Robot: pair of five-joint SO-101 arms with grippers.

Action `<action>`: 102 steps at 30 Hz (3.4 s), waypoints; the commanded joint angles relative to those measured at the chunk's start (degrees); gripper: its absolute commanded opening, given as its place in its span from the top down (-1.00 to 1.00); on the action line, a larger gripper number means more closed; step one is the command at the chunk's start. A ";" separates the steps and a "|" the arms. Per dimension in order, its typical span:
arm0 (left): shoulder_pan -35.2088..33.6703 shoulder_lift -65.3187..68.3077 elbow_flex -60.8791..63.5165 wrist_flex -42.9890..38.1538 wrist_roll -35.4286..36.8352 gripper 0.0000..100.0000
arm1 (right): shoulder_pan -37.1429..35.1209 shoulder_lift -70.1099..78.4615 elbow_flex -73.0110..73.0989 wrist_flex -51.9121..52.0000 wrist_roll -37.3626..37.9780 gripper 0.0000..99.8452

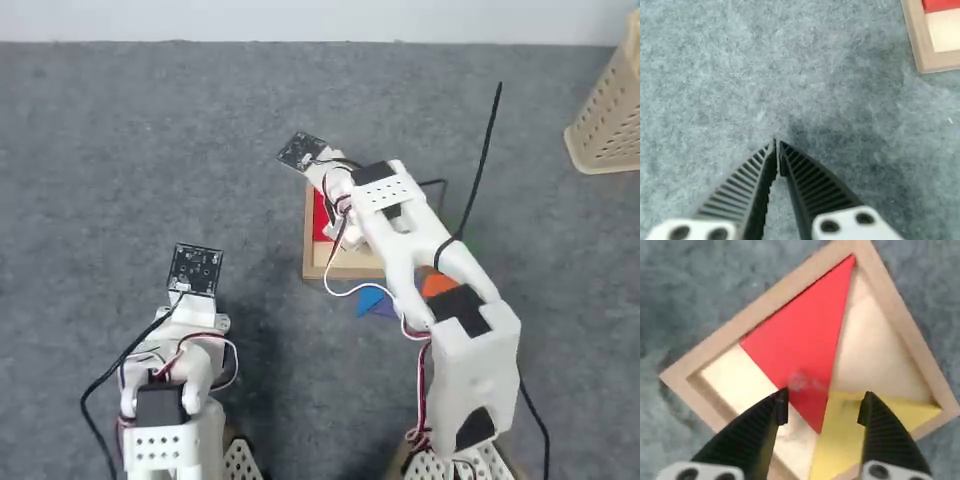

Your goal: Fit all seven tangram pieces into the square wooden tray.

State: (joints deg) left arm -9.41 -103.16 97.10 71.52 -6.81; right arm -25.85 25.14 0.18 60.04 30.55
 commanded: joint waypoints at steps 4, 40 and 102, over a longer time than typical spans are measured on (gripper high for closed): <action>-0.26 0.00 -0.48 0.26 -0.53 0.98 | -0.57 -0.22 -2.29 0.75 0.79 0.52; -0.26 0.00 -0.48 0.26 -0.53 0.98 | -1.63 2.07 -15.47 11.91 12.48 0.95; -0.26 0.00 -0.48 0.26 -0.53 0.98 | 7.25 1.10 -18.99 24.04 -24.62 0.79</action>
State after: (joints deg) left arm -9.41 -103.16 97.10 71.52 -6.81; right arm -16.00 34.55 -25.67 88.09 7.60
